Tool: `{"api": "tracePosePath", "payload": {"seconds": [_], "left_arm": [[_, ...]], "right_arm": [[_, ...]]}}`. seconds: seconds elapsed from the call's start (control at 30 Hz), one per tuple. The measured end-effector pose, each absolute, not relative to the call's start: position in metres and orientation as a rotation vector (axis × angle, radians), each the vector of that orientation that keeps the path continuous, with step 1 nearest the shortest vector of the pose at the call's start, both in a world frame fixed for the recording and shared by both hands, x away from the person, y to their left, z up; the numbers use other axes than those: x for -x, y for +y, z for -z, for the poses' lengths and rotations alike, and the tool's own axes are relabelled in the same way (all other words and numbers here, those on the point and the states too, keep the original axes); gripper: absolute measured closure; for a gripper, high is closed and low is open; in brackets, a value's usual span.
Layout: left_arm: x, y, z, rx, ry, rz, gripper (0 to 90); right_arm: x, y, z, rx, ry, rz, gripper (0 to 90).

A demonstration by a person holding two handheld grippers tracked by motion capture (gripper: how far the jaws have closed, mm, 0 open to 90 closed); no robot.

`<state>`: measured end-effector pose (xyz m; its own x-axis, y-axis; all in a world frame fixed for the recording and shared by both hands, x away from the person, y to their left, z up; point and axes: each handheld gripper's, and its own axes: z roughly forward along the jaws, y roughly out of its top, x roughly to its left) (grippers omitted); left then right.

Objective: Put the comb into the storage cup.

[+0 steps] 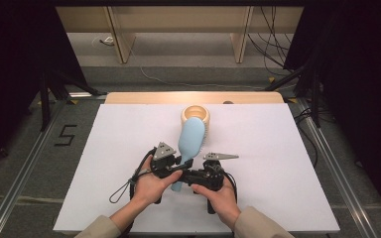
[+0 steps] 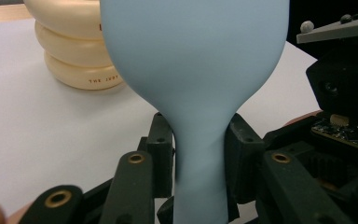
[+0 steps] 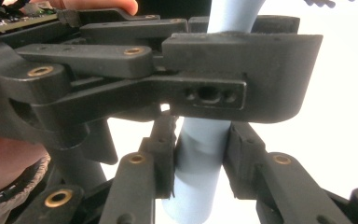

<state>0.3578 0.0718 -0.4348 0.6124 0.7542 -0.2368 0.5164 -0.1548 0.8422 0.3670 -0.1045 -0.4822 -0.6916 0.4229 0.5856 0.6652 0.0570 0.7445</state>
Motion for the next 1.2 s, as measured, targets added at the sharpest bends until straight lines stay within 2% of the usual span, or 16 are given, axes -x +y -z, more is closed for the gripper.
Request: {"api": "tracePosePath", "payload": {"seconds": [0.8, 0.97, 1.2], "left_arm": [[-0.3613, 0.0738, 0.4325, -1.851, 0.998, -0.31, 52.5], [-0.3631, 0.0754, 0.4291, -1.89, 0.968, -0.305, 45.4], [-0.365, 0.0776, 0.4273, -1.907, 0.953, -0.309, 40.1]], "right_arm": [[-0.3676, -0.1063, 0.4818, 1.13, -2.062, 1.667, 67.8], [-0.3679, -0.1063, 0.4823, 1.13, -2.059, 1.667, 67.8], [-0.368, -0.1063, 0.4826, 1.132, -2.057, 1.665, 67.8]]}}
